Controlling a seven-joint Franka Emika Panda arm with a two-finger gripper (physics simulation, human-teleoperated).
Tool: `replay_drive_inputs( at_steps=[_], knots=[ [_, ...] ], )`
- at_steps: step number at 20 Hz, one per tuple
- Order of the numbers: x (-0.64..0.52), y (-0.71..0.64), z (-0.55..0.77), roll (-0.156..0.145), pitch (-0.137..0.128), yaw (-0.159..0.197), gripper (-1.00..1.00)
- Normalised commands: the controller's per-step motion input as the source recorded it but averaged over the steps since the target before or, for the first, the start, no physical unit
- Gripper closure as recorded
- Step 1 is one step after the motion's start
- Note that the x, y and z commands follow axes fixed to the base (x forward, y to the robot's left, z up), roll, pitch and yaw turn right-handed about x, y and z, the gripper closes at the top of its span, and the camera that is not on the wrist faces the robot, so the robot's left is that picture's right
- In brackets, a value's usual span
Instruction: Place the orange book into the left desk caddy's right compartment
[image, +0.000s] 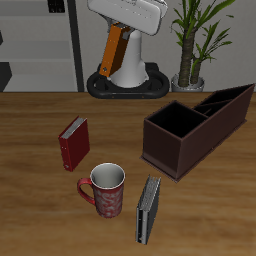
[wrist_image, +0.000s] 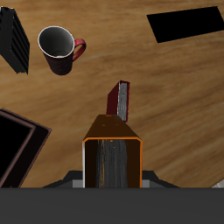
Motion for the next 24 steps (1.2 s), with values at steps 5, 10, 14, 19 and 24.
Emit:
replay_drive_inputs(
  at_steps=[5, 10, 14, 19, 24],
  knots=[
    [0.06, 0.51, -0.03, 0.044, 0.014, -0.023, 1.00],
    [0.12, 0.29, -0.07, 0.003, 0.005, -0.047, 1.00],
    [0.17, 0.44, -0.15, 0.001, 0.025, -0.055, 1.00],
    [0.07, 0.58, -0.06, 0.040, 0.008, -0.024, 1.00],
    [0.10, 0.45, 0.01, 0.033, -0.013, -0.025, 1.00]
  ],
)
